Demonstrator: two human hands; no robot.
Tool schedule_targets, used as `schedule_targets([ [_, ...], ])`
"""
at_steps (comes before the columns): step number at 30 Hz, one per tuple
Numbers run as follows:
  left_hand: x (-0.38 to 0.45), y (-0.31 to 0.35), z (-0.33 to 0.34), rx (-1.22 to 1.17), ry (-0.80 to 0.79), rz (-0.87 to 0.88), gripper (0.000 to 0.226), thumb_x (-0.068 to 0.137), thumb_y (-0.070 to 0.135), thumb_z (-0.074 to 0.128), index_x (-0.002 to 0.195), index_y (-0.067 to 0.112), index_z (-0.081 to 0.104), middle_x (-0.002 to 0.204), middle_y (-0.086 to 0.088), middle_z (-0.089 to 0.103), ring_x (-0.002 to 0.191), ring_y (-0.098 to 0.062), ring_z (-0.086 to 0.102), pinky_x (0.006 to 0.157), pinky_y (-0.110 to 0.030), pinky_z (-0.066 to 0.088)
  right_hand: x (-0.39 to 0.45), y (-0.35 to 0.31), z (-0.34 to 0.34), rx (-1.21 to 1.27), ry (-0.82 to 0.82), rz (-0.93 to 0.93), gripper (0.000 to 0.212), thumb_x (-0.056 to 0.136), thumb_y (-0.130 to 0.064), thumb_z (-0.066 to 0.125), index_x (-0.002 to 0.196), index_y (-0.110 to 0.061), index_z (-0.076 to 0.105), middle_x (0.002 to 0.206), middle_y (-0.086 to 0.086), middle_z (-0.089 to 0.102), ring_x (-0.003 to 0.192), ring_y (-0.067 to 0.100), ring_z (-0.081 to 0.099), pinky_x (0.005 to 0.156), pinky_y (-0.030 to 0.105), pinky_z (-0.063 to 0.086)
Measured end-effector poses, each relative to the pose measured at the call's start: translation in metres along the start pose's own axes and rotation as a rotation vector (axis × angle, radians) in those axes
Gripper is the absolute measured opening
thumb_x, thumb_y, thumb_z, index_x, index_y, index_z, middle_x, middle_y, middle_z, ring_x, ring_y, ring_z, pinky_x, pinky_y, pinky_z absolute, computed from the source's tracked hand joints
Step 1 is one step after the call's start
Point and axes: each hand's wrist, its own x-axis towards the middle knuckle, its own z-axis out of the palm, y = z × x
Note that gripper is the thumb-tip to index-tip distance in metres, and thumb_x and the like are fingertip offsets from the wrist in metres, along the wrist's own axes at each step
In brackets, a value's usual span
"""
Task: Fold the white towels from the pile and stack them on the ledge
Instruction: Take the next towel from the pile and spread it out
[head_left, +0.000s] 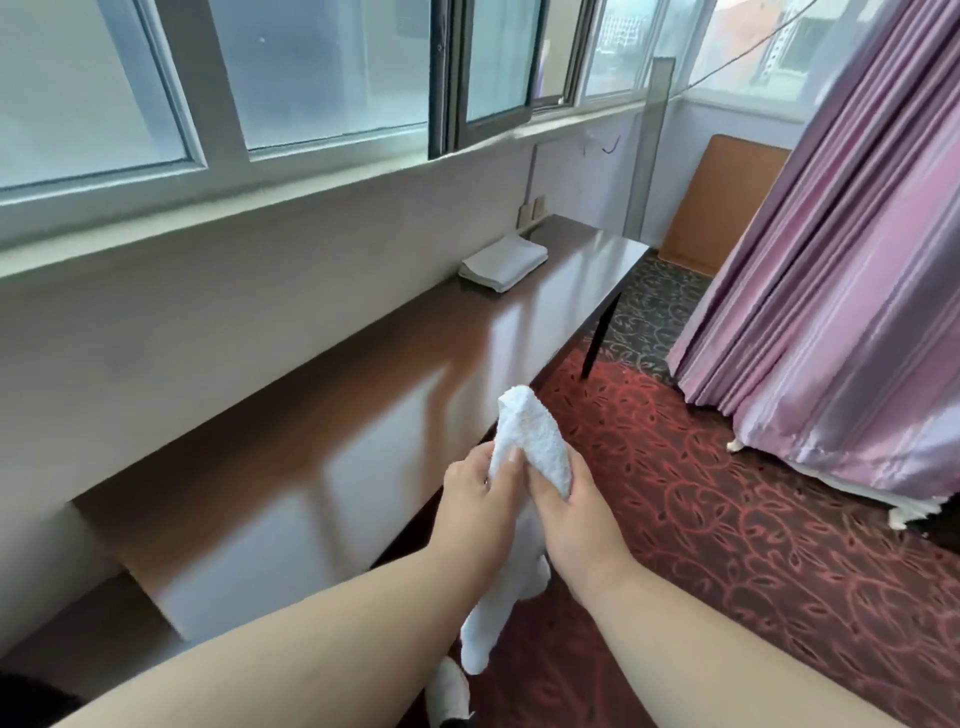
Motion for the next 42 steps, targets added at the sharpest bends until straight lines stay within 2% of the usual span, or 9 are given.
schedule_targets([
  [5, 0.147, -0.002, 0.035, 0.012, -0.018, -0.111, 0.048, 0.081, 0.077, 0.030, 0.102, 0.045, 0.059, 0.094, 0.035, 0.064, 0.084, 0.017, 0.060, 0.069, -0.016, 0.043, 0.147, 0.005, -0.007, -0.081, 0.021, -0.014, 0.038, 0.083, -0.071, 0.055, 0.118, -0.055, 0.055, 0.124, -0.014, 0.063, 0.109, -0.004, 0.062, 0.093, 0.020, 0.049],
  [10, 0.280, 0.030, 0.061, -0.169, 0.026, -0.282, 0.060, 0.090, 0.072, 0.026, 0.103, 0.031, 0.068, 0.097, 0.010, 0.073, 0.096, -0.009, 0.066, 0.090, -0.032, 0.046, 0.273, -0.017, -0.033, -0.157, 0.084, -0.029, 0.039, 0.098, -0.046, 0.053, 0.133, -0.030, 0.055, 0.137, -0.005, 0.053, 0.118, 0.008, 0.055, 0.103, 0.029, 0.044],
  [15, 0.370, 0.044, 0.063, -0.499, -0.018, -0.559, 0.037, 0.092, 0.048, 0.059, 0.098, 0.015, 0.073, 0.095, -0.009, 0.076, 0.085, -0.024, 0.074, 0.084, -0.039, 0.056, 0.374, -0.031, -0.029, -0.210, 0.032, -0.076, 0.065, 0.097, -0.055, 0.046, 0.147, -0.014, 0.043, 0.152, -0.002, 0.039, 0.139, 0.013, 0.039, 0.118, 0.037, 0.031],
  [20, 0.439, 0.020, 0.028, -0.620, 0.043, -0.539, 0.056, 0.090, 0.055, 0.059, 0.120, 0.008, 0.068, 0.117, -0.015, 0.070, 0.111, -0.033, 0.066, 0.106, -0.051, 0.045, 0.469, -0.024, 0.012, -0.317, -0.259, -0.163, 0.063, 0.097, -0.061, 0.043, 0.147, -0.022, 0.041, 0.161, -0.008, 0.022, 0.143, 0.011, 0.031, 0.120, 0.034, 0.025],
  [27, 0.492, -0.047, -0.022, -0.707, 0.451, -0.696, 0.062, 0.086, 0.070, 0.052, 0.116, 0.019, 0.072, 0.111, -0.011, 0.073, 0.101, -0.029, 0.071, 0.094, -0.045, 0.053, 0.577, 0.013, 0.106, -0.616, -0.906, -0.093, 0.054, 0.099, -0.054, 0.043, 0.148, -0.033, 0.037, 0.156, 0.004, 0.032, 0.140, 0.025, 0.038, 0.110, 0.034, 0.033],
  [33, 0.458, -0.116, -0.044, -0.354, 0.887, -0.816, 0.072, 0.080, 0.023, 0.064, 0.147, 0.032, 0.039, 0.113, 0.012, 0.061, 0.096, -0.017, 0.068, 0.071, -0.032, 0.058, 0.599, 0.071, 0.133, -0.976, -1.325, 0.014, 0.073, 0.099, -0.050, 0.048, 0.159, -0.034, 0.010, 0.163, 0.006, 0.025, 0.144, 0.030, 0.034, 0.104, 0.032, 0.033],
  [37, 0.438, -0.135, -0.058, -0.226, 0.914, -0.887, 0.069, 0.085, 0.014, 0.068, 0.146, 0.027, 0.037, 0.103, 0.012, 0.057, 0.086, -0.013, 0.065, 0.062, -0.024, 0.051, 0.601, 0.094, 0.138, -0.998, -1.237, 0.167, 0.081, 0.096, -0.046, 0.056, 0.159, -0.023, 0.011, 0.161, 0.004, 0.026, 0.140, 0.029, 0.038, 0.101, 0.033, 0.039],
  [40, 0.432, -0.139, -0.074, -0.070, 0.816, -0.962, 0.061, 0.087, 0.017, 0.068, 0.142, 0.021, 0.043, 0.114, 0.004, 0.057, 0.085, -0.011, 0.059, 0.059, -0.017, 0.042, 0.603, 0.100, 0.151, -0.695, -0.843, 0.613, 0.088, 0.089, -0.036, 0.070, 0.154, -0.013, 0.016, 0.148, 0.008, 0.042, 0.113, 0.029, 0.050, 0.086, 0.036, 0.042],
  [42, 0.432, -0.138, -0.085, 0.034, 0.698, -1.045, 0.044, 0.085, 0.024, 0.069, 0.127, 0.018, 0.055, 0.107, 0.003, 0.062, 0.086, -0.015, 0.060, 0.061, -0.021, 0.044, 0.606, 0.106, 0.161, -0.541, -0.662, 0.817, 0.079, 0.088, -0.032, 0.072, 0.149, -0.007, 0.028, 0.146, 0.012, 0.046, 0.118, 0.030, 0.053, 0.099, 0.041, 0.046],
])
